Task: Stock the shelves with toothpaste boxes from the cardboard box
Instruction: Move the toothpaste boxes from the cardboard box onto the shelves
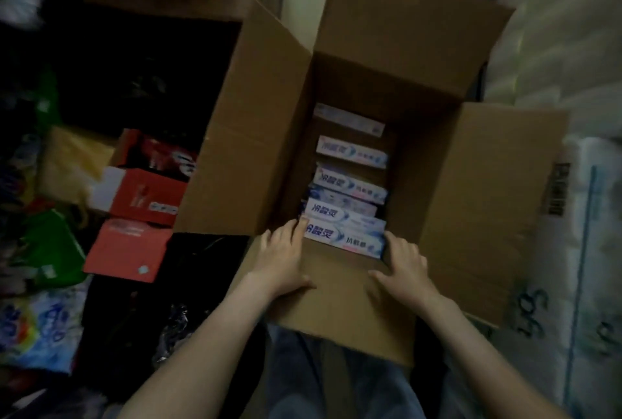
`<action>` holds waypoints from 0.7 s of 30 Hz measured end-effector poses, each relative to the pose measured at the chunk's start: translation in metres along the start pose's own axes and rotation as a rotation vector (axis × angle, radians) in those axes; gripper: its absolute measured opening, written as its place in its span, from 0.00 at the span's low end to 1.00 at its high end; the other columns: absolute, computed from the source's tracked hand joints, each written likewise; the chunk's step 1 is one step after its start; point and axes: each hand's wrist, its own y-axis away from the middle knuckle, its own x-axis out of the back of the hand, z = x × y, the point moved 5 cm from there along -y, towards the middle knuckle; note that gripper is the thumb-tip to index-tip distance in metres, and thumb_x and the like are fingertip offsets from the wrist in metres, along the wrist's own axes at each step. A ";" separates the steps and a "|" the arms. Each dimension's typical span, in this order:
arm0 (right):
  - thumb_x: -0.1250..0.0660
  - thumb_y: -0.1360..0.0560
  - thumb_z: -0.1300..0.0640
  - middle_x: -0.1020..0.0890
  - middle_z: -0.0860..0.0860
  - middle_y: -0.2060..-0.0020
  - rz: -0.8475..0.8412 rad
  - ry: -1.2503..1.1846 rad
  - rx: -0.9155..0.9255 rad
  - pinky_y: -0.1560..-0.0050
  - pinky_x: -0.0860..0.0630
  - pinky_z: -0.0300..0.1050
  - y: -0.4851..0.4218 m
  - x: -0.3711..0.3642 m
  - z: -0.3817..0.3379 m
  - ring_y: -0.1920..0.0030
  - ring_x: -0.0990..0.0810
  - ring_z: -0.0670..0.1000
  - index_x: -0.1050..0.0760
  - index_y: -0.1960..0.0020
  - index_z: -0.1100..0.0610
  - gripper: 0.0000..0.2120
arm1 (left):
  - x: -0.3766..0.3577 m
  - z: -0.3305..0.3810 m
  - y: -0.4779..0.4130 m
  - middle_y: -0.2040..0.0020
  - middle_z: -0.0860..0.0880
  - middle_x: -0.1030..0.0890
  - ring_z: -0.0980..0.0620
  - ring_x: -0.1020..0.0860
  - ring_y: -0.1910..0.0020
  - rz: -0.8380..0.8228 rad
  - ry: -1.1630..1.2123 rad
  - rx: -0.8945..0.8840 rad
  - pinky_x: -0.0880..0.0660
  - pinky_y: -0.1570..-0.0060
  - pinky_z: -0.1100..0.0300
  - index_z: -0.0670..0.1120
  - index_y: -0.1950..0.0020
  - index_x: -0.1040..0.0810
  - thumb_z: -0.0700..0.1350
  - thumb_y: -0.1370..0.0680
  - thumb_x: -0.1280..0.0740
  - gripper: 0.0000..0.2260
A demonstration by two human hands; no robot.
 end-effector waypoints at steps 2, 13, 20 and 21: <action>0.34 0.25 0.44 0.41 0.50 0.27 -0.024 -0.023 -0.016 0.29 0.44 0.51 -0.019 -0.017 0.007 0.28 0.43 0.53 0.53 0.23 0.51 0.40 | -0.018 -0.004 -0.017 0.21 0.46 0.55 0.47 0.54 0.23 -0.072 -0.115 0.015 0.58 0.26 0.44 0.47 0.23 0.67 0.66 0.35 0.28 0.59; 0.39 0.23 0.56 0.35 0.57 0.30 -0.144 0.075 -0.054 0.31 0.38 0.52 -0.125 -0.083 0.014 0.31 0.36 0.57 0.44 0.26 0.56 0.27 | -0.038 -0.003 -0.109 0.21 0.51 0.59 0.51 0.60 0.23 -0.187 0.085 -0.054 0.69 0.29 0.42 0.56 0.22 0.59 0.74 0.32 0.40 0.48; 0.32 0.28 0.43 0.36 0.58 0.29 -0.289 0.183 -0.075 0.31 0.39 0.53 -0.178 -0.107 0.021 0.30 0.38 0.58 0.41 0.27 0.56 0.36 | -0.062 -0.007 -0.158 0.22 0.47 0.64 0.46 0.63 0.24 -0.271 -0.137 0.022 0.66 0.28 0.39 0.54 0.23 0.65 0.67 0.29 0.34 0.49; 0.31 0.29 0.42 0.37 0.57 0.29 -0.290 0.207 -0.073 0.31 0.39 0.53 -0.181 -0.105 0.022 0.29 0.39 0.58 0.42 0.26 0.55 0.38 | -0.064 -0.006 -0.159 0.22 0.46 0.63 0.46 0.62 0.23 -0.270 -0.122 0.028 0.65 0.28 0.40 0.54 0.23 0.65 0.65 0.28 0.34 0.48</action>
